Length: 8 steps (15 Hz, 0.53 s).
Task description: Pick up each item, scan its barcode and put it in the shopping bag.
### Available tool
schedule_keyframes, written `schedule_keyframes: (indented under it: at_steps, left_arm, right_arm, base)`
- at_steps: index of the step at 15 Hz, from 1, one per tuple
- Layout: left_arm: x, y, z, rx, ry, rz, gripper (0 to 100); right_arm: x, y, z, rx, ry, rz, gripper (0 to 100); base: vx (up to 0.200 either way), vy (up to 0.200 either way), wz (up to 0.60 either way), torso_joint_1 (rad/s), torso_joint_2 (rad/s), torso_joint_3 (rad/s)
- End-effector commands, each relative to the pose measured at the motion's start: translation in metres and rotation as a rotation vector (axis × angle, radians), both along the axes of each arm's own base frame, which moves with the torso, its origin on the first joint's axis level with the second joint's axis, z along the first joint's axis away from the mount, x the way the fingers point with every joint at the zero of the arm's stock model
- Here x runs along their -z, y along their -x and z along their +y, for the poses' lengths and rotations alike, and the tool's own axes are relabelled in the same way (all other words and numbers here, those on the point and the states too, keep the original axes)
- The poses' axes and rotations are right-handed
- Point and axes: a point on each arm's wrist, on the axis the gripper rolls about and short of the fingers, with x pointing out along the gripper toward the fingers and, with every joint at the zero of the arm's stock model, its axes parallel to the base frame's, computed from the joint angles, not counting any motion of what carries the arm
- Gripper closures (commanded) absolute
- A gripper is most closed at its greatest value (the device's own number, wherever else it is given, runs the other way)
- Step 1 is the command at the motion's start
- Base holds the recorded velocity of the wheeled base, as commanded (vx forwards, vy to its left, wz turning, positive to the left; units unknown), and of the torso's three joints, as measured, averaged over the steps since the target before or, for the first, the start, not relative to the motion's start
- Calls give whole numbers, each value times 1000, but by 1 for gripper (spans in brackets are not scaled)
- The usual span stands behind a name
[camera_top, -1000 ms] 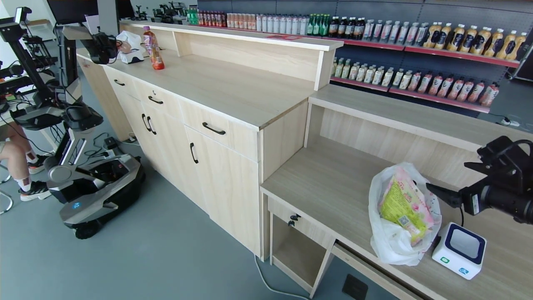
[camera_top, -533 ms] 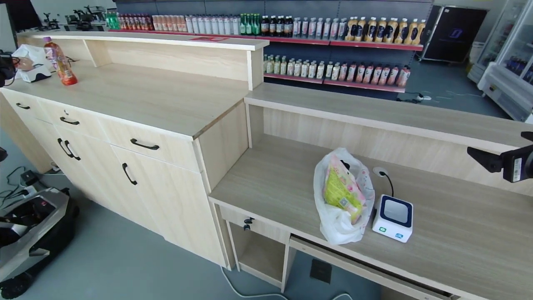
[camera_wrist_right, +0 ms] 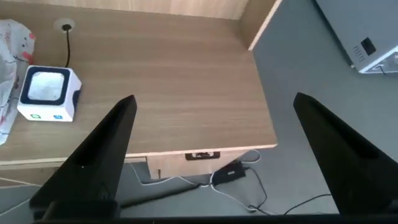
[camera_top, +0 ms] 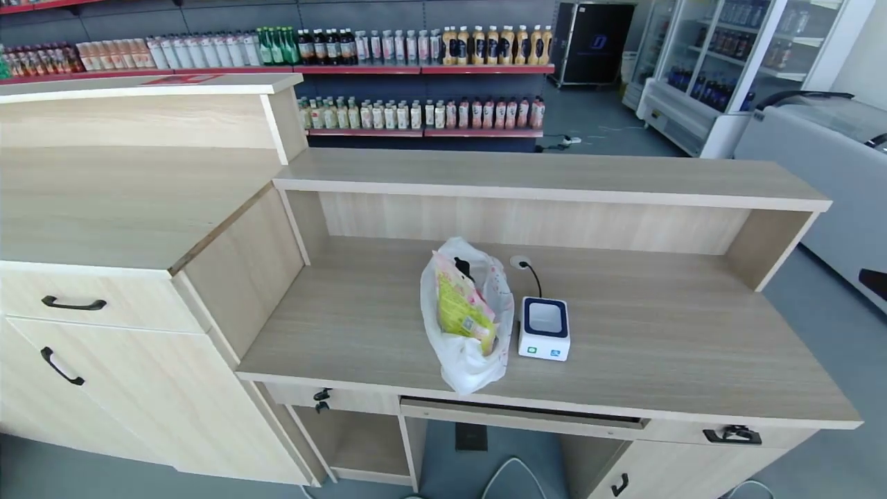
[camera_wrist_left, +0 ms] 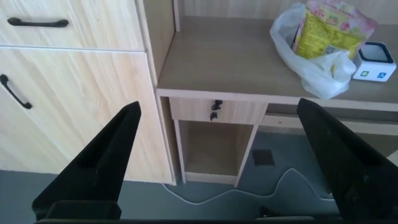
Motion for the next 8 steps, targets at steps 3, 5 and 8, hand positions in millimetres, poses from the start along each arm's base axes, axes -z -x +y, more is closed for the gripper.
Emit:
schedule_keyframes:
  at_steps: [3, 5, 8]
  left_arm:
    - [0, 0, 0, 0, 0, 0, 0]
    - [0, 0, 0, 0, 0, 0, 0]
    - [0, 0, 0, 0, 0, 0, 0]
  right_arm:
    - [31, 65, 23, -10, -90, -93, 0]
    - [62, 85, 28, -22, -97, -89, 0]
    - [131, 134, 39, -103, -65, -264, 0]
  base:
    - [0, 0, -200, 2, 1, 1]
    - [0, 0, 0, 0, 0, 0]
    - [0, 0, 0, 0, 0, 0]
